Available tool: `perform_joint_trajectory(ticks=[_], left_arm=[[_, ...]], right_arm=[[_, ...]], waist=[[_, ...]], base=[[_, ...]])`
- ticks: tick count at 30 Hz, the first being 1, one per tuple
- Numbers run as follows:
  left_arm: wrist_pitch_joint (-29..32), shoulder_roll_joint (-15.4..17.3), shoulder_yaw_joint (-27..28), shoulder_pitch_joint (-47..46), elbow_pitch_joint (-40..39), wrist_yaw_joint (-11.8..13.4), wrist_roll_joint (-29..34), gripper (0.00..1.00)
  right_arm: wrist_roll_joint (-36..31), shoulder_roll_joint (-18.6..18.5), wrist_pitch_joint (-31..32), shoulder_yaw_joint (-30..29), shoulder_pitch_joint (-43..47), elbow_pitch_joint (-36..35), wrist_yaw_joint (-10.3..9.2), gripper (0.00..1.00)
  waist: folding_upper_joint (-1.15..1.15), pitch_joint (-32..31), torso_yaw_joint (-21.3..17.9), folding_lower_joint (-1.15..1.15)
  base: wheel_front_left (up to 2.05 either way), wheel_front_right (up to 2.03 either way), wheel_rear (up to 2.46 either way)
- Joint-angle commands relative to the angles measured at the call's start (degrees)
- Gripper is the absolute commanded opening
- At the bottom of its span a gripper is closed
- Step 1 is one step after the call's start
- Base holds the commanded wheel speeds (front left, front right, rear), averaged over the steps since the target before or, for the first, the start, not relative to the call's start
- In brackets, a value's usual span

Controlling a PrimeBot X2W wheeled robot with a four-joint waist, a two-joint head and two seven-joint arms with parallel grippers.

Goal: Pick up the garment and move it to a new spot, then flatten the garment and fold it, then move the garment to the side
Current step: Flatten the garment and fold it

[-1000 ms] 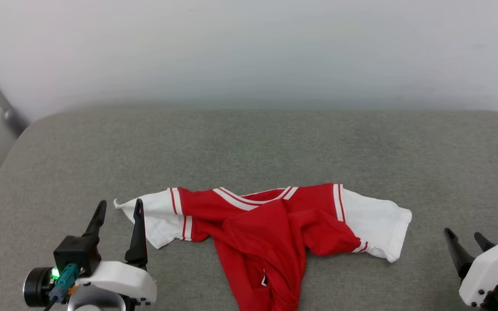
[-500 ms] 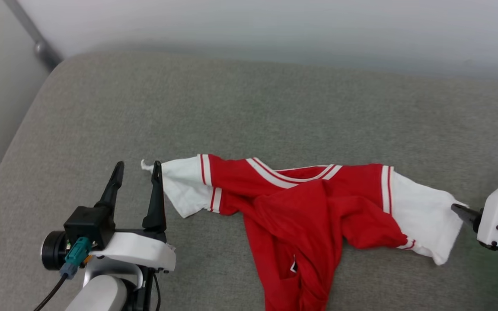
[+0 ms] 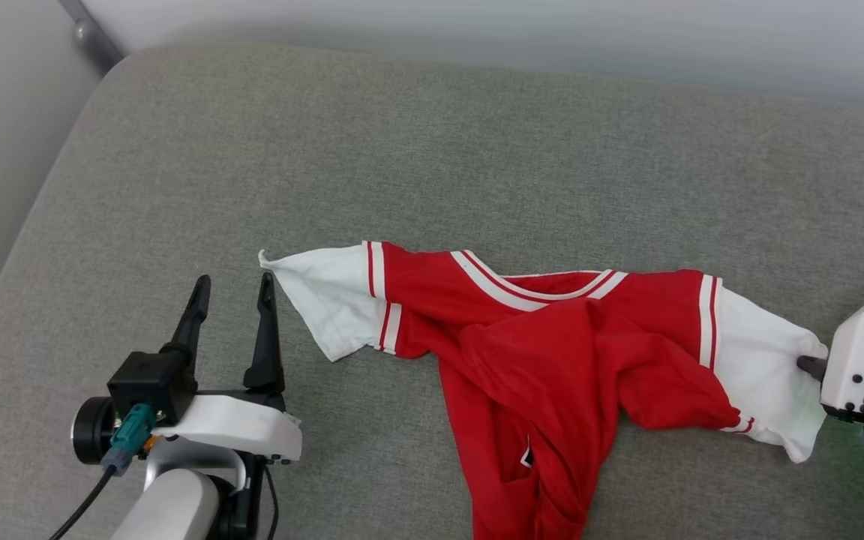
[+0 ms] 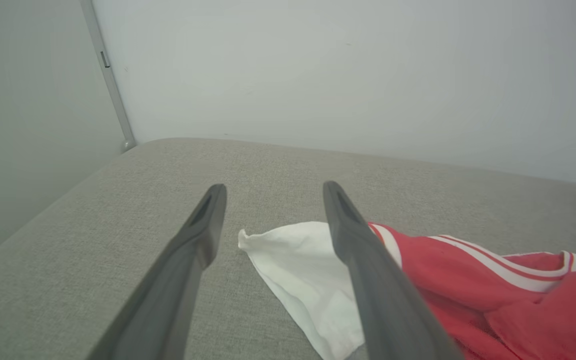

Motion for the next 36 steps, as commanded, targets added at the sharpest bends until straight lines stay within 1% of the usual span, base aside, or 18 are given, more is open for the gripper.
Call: perform_joint_trajectory(ticks=[1, 5, 7, 9, 13, 15, 18, 22, 24, 26, 30, 33, 36], left_arm=[[-0.13, 0.31, 0.57, 0.36, 0.47, -0.45, 0.5, 1.0], [-0.06, 1.1, 1.87, 0.92, 1.93, -1.34, -0.32, 1.0], [1.18, 2.04, 2.32, 0.5, 2.5, -2.33, -1.51, 1.0], [3.06, 3.43, 2.97, -1.14, 2.9, -3.86, -2.85, 1.0], [7.42, 7.05, 4.16, -4.95, 4.66, -8.1, -5.69, 1.0], [10.64, 8.74, 4.15, -7.63, 6.6, -10.23, -6.9, 1.0], [16.78, 11.38, 3.29, -12.21, 10.48, -13.94, -8.67, 1.0], [27.07, 13.47, 1.07, -18.61, 16.76, -19.24, -11.55, 1.0], [32.15, 13.8, -0.24, -21.64, 19.1, -20.6, -12.58, 1.0], [36.79, 14.36, -1.03, -24.67, 21.28, -21.63, -13.82, 1.0], [45.12, 15.65, -2.58, -29.22, 25.61, -22.78, -15.86, 1.0], [49.6, 16.96, -3.78, -31.69, 28.55, -23.08, -16.1, 1.0], [52.79, 17.39, -4.4, -32.99, 31.69, -23.23, -16.52, 1.0]], right_arm=[[-0.02, 1.76, 0.29, 1.61, 1.22, 1.55, -0.01, 0.0], [0.03, -0.34, -2.07, 3.65, -0.24, -2.04, -0.01, 0.0], [0.44, -1.42, -2.89, 4.7, -0.48, -4.05, -0.01, 0.0], [0.59, -2.36, -3.45, 5.7, -0.08, -6.31, -0.01, 0.0], [1.4, -3.4, -3.46, 6.9, 0.86, -10.95, -0.01, 0.0], [1.48, -3.97, -3.12, 7.22, 1.35, -12.93, -0.01, 0.0], [2.09, -3.63, -2.91, 7.64, 1.8, -14.97, -0.01, 0.0], [2.53, -3.05, -2.79, 8.65, 1.43, -17.09, -0.01, 0.0], [2.68, -2.74, -2.89, 9.25, 0.98, -17.69, -0.01, 0.0], [2.85, -2.42, -2.97, 9.87, 0.41, -18.14, -0.01, 0.0], [3.63, -1.94, -3.82, 11.6, -0.81, -18.71, -0.01, 0.0], [4.21, -1.92, -4.47, 12.29, -1.54, -18.52, -0.01, 0.0], [4.53, -1.82, -4.96, 13.08, -2.25, -18.11, -0.01, 0.0]], waist=[[0.0, -0.46, -0.54, 0.0], [0.0, -2.08, -2.09, 0.0], [0.0, -2.94, -2.98, 0.0], [0.0, -3.75, -3.89, 0.0], [0.0, -4.43, -6.4, 0.0], [0.0, -4.22, -7.82, 0.0], [0.0, -3.34, -10.1, 0.0], [0.0, -1.06, -12.86, 0.0], [0.0, 0.19, -14.14, 0.0], [0.0, 1.75, -15.38, 0.0], [0.0, 4.96, -17.82, 0.0], [0.0, 6.76, -19.2, 0.0], [0.0, 8.01, -20.46, 0.0]], base=[[0.0, 0.0, 0.0], [0.0, 0.0, 0.0], [0.0, 0.0, 0.0], [0.0, 0.0, 0.0], [0.0, 0.0, 0.0], [0.0, 0.0, 0.0], [0.0, 0.0, 0.0], [0.0, 0.0, 0.0], [0.0, 0.0, 0.0], [0.0, 0.0, 0.0], [0.0, 0.0, 0.0], [0.0, 0.0, 0.0], [0.0, 0.0, 0.0]])
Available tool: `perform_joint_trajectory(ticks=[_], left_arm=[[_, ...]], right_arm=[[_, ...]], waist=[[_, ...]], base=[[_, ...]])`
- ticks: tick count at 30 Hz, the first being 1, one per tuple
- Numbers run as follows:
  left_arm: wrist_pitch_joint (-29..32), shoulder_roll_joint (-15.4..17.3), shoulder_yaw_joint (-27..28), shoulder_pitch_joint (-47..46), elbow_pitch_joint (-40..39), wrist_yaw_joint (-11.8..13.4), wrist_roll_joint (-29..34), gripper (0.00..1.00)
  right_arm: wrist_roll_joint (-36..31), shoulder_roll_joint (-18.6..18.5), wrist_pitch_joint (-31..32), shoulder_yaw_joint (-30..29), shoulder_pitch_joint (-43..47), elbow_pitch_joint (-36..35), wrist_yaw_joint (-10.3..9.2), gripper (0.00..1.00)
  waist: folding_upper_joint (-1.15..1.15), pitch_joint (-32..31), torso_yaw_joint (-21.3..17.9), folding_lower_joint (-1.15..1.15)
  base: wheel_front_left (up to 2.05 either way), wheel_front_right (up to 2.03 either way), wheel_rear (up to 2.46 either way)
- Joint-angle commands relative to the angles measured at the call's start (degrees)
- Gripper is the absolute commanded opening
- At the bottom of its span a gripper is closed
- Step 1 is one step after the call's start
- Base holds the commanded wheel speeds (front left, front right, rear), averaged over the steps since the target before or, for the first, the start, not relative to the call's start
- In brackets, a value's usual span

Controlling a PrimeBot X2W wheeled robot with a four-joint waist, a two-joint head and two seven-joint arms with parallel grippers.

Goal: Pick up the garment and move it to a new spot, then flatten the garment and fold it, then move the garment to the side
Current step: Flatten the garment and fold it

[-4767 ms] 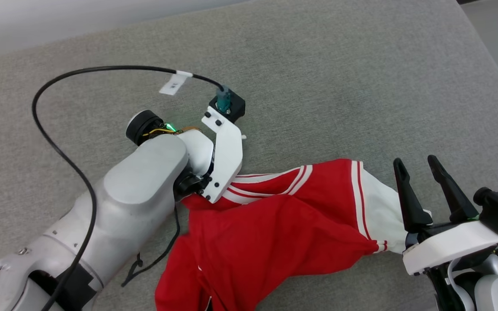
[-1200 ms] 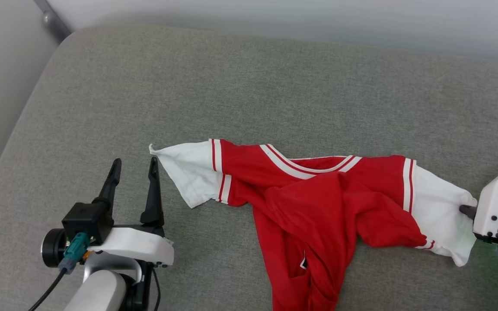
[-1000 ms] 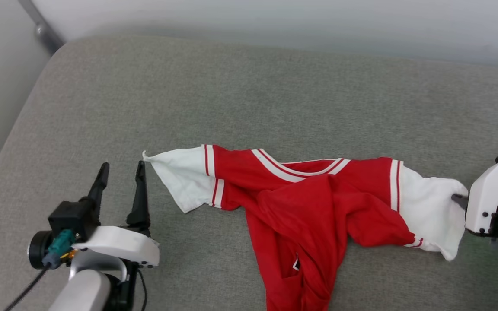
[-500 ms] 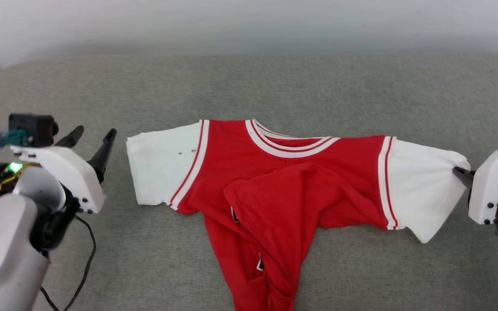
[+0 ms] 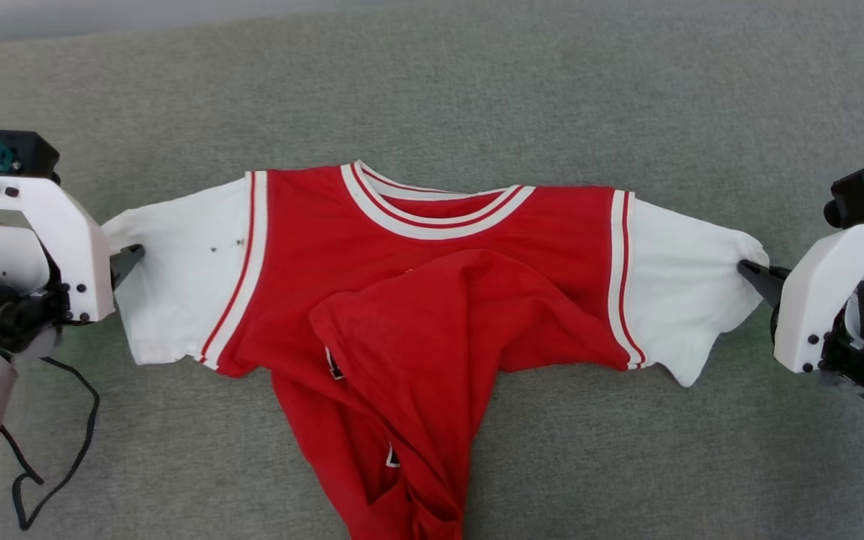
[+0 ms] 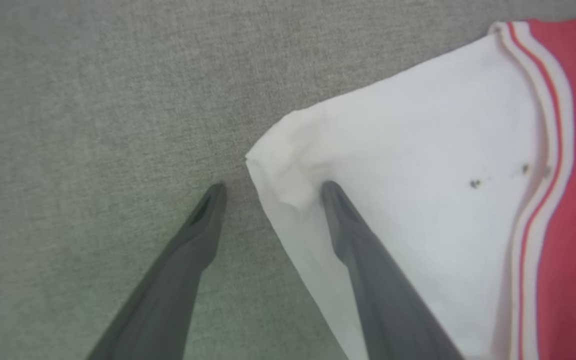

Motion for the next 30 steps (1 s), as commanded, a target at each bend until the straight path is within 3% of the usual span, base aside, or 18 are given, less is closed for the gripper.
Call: perform_joint_trajectory(ticks=[1, 4, 5, 7, 8, 17, 30], left_arm=[[2.07, 0.1, -0.6, -0.83, 1.68, -0.11, -0.41, 1.0], [5.88, -1.29, -1.79, -0.19, 4.46, -0.18, -1.46, 1.0], [6.98, -2.19, -1.94, 0.15, 5.12, -0.26, -2.32, 0.83], [8.34, -3.79, -2.52, 0.31, 5.73, -0.47, -3.37, 0.08], [8.66, -4.49, -2.72, 0.4, 5.93, -0.57, -3.86, 0.0], [2.78, -4.84, -2.96, -2.8, 7.59, -0.76, -2.21, 0.0], [-11.89, -4.1, -3.61, -11.3, 6.47, 0.89, 5.68, 0.0]], right_arm=[[0.49, 0.17, -0.49, 0.38, -1.24, 0.34, -0.01, 0.0], [0.95, -0.17, -0.97, 0.69, -1.5, 0.86, -0.02, 0.0], [0.96, -0.23, -1.1, 0.85, -1.69, 0.98, -0.01, 0.0], [1.09, -0.34, -1.36, 1.02, -2.03, 1.19, -0.01, 0.0], [1.18, -0.4, -1.49, 1.08, -2.18, 1.3, -0.01, 0.0], [1.19, -1.8, -3.7, 2.52, -3.21, 1.36, -0.01, 0.0], [-0.88, -6.38, -7.93, 3.48, -7.13, 0.57, -0.02, 0.0]], waist=[[0.0, 2.18, -2.14, -0.01], [0.0, 2.87, -2.7, -0.01], [0.0, 3.04, -2.84, -0.01], [0.0, 3.28, -2.96, -0.01], [0.0, 3.37, -2.98, -0.01], [0.0, 1.23, -2.01, -0.01], [0.0, -9.41, 1.9, -0.01]], base=[[0.0, 0.0, 0.0], [0.0, 0.0, 0.0], [0.0, 0.0, 0.0], [0.0, 0.0, 0.0], [0.0, 0.0, 0.0], [0.0, 0.0, 0.0], [0.0, 0.0, 0.0]])
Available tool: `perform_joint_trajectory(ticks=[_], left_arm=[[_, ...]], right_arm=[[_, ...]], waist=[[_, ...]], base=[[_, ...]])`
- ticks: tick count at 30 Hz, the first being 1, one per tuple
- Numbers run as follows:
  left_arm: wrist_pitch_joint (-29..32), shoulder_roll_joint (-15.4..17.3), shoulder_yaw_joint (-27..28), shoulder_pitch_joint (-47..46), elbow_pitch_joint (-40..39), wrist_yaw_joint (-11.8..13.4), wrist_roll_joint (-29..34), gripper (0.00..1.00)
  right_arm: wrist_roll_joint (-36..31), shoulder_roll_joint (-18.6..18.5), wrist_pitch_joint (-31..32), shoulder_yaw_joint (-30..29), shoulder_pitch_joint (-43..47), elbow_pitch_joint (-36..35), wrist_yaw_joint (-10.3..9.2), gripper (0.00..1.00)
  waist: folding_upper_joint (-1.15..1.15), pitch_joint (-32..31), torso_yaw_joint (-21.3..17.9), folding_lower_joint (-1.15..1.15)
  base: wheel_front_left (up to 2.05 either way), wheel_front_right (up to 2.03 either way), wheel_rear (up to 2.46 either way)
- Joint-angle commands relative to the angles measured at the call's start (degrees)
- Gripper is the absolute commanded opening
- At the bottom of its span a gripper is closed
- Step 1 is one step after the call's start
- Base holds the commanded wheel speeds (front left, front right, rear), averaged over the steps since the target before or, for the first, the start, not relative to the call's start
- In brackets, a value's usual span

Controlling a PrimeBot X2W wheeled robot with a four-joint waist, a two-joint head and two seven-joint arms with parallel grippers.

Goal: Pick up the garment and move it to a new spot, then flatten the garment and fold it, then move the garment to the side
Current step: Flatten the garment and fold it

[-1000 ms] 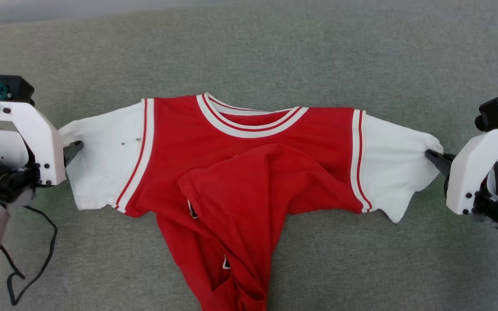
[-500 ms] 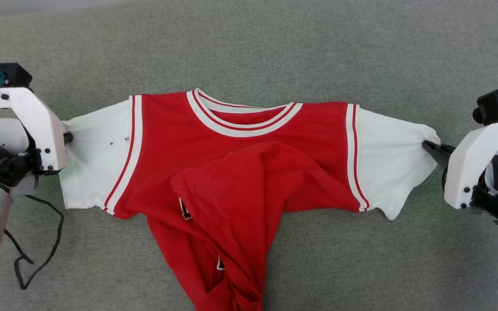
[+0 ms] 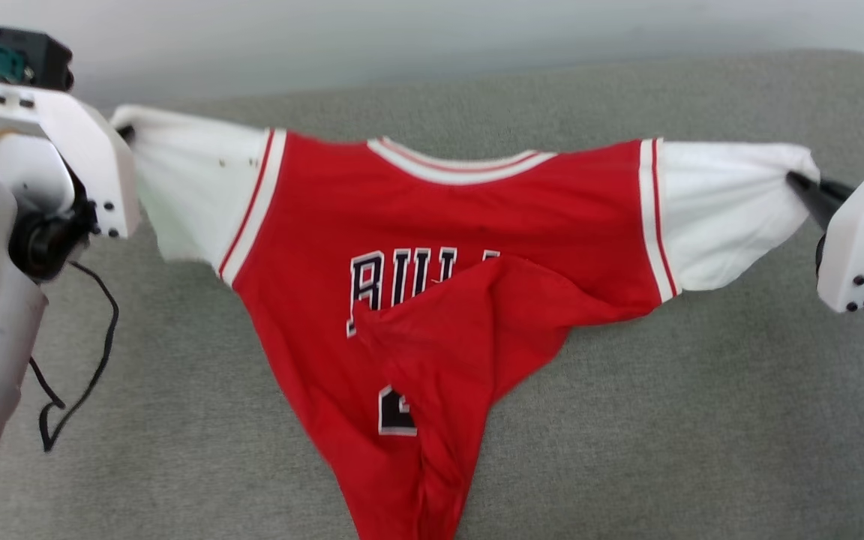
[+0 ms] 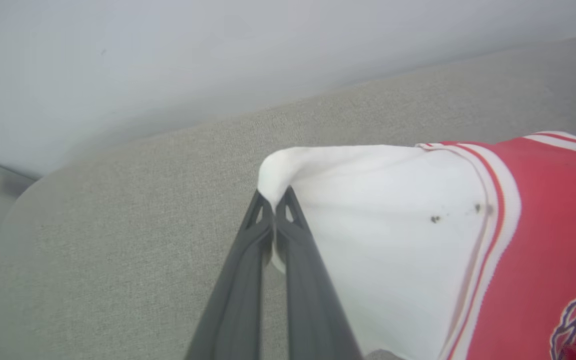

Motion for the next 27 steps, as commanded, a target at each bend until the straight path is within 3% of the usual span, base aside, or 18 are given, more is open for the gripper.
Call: perform_joint_trajectory(ticks=[1, 12, 20, 27], left_arm=[[-1.06, 0.22, 0.11, -1.57, -0.38, 0.54, 0.77, 0.0], [-8.81, 0.65, 1.58, -12.44, -1.64, 5.79, 5.72, 0.0], [-15.52, 0.74, 4.84, -23.41, -0.76, 9.17, 7.12, 0.0], [-21.49, 2.27, 6.67, -34.19, -2.57, 10.64, 9.54, 0.0]], right_arm=[[-0.17, -0.75, -0.49, -0.03, -1.49, 0.03, -0.03, 0.0], [1.21, -4.07, -2.81, 0.79, -18.95, 5.28, -0.03, 0.0], [-1.26, -2.25, -9.71, 0.95, -36.82, 13.65, -0.04, 0.0], [-4.98, 0.02, -19.11, -0.14, -51.42, 19.42, -0.04, 0.0]], waist=[[0.0, -3.14, 1.56, 0.0], [0.0, -3.73, 2.6, 0.0], [0.0, 3.93, 1.69, 0.0], [0.0, 12.83, 0.65, 0.0]], base=[[0.0, 0.0, 0.0], [0.0, 0.0, 0.0], [0.0, 0.0, 0.0], [0.0, 0.0, 0.0]])
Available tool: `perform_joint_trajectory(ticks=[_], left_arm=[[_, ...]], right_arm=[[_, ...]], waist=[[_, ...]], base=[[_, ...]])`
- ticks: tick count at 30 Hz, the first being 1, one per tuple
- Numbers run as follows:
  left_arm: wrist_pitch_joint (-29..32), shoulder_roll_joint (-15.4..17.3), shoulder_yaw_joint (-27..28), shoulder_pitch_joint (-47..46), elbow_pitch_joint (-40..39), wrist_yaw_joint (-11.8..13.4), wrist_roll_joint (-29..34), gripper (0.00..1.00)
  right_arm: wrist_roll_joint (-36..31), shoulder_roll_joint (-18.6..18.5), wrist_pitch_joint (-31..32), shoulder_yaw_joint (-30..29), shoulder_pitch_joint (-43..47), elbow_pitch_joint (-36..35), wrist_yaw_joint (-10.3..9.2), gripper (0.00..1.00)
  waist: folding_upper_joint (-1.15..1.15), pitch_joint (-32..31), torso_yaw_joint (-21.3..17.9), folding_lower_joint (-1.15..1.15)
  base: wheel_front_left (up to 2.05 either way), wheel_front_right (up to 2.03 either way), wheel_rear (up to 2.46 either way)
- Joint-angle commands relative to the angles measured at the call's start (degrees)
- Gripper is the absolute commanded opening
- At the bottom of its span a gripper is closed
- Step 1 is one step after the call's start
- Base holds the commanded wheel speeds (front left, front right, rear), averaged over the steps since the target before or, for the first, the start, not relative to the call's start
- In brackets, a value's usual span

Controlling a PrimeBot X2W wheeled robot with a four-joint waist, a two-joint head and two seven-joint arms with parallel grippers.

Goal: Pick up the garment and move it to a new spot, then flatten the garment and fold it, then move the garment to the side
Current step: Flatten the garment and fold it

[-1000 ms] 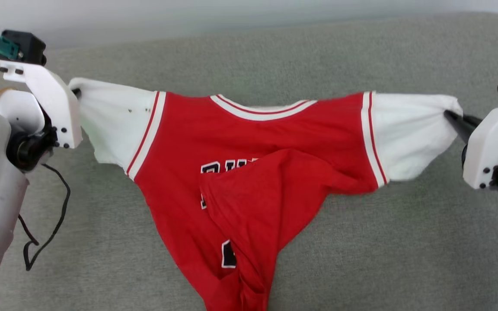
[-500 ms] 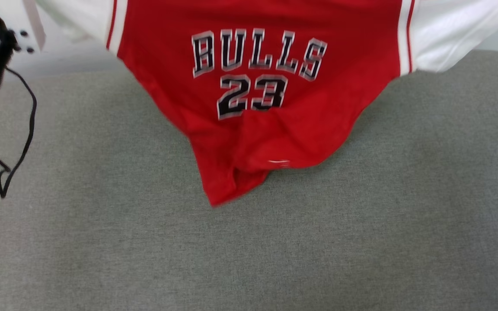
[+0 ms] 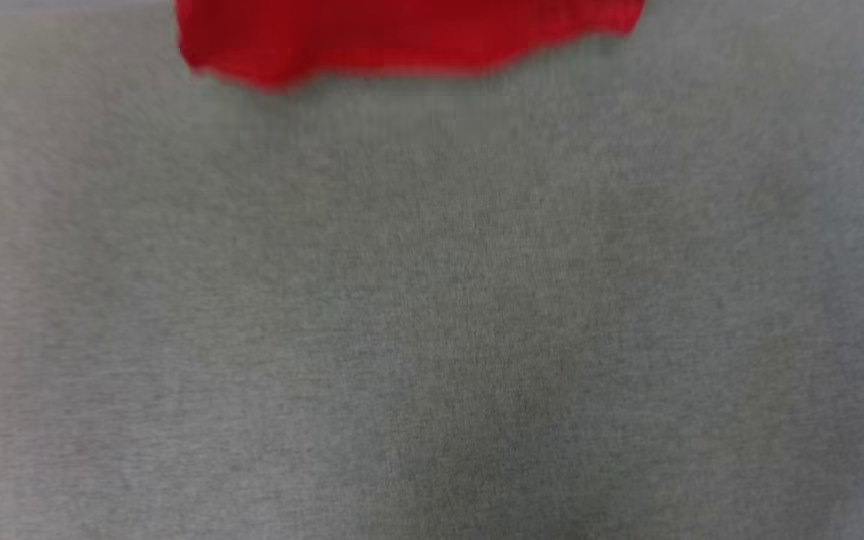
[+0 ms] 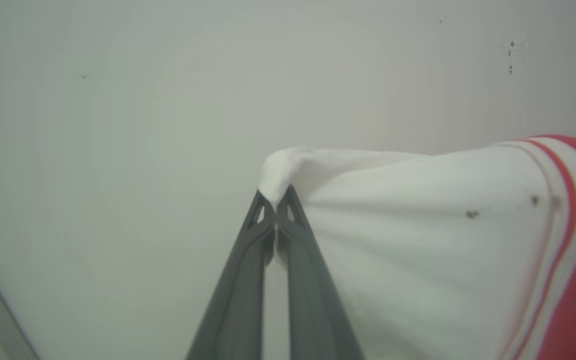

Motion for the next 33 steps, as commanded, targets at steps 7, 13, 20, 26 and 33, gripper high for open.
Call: perform_joint_trajectory(ticks=[7, 13, 20, 26, 33], left_arm=[[-4.03, 0.63, 0.8, -9.53, -3.11, 0.81, 2.03, 0.0], [-7.21, 0.55, 1.06, -11.01, -4.58, 0.7, 2.25, 0.0], [-10.31, -0.45, 1.31, -8.39, -4.68, -0.21, 0.55, 0.0], [-13.24, -1.93, 1.57, -3.81, -4.39, -0.76, -1.27, 0.0], [-17.66, -1.79, 4.87, 9.35, -7.82, -0.98, -5.94, 0.0]], right_arm=[[-0.11, 0.47, -11.84, 2.62, -14.66, 6.52, -0.05, 0.0], [3.17, 0.58, -16.47, 7.02, -18.76, 9.09, -0.05, 0.0], [7.88, -0.61, -19.32, 13.68, -18.76, 12.11, -0.05, 0.0], [13.28, -1.99, -20.52, 19.21, -15.12, 13.34, -0.05, 0.0], [19.24, -5.74, -21.55, 25.03, -2.45, 8.39, -0.05, 0.0]], waist=[[0.0, 13.12, -1.47, 0.0], [0.0, 18.37, -2.0, 0.0], [0.0, 21.85, -1.51, 0.0], [0.0, 20.73, -0.58, 0.0], [0.0, 15.0, 0.4, 0.0]], base=[[0.0, 0.0, 0.0], [0.0, 0.0, 0.0], [0.0, 0.0, 0.0], [0.0, 0.0, 0.0], [0.0, 0.0, 0.0]])
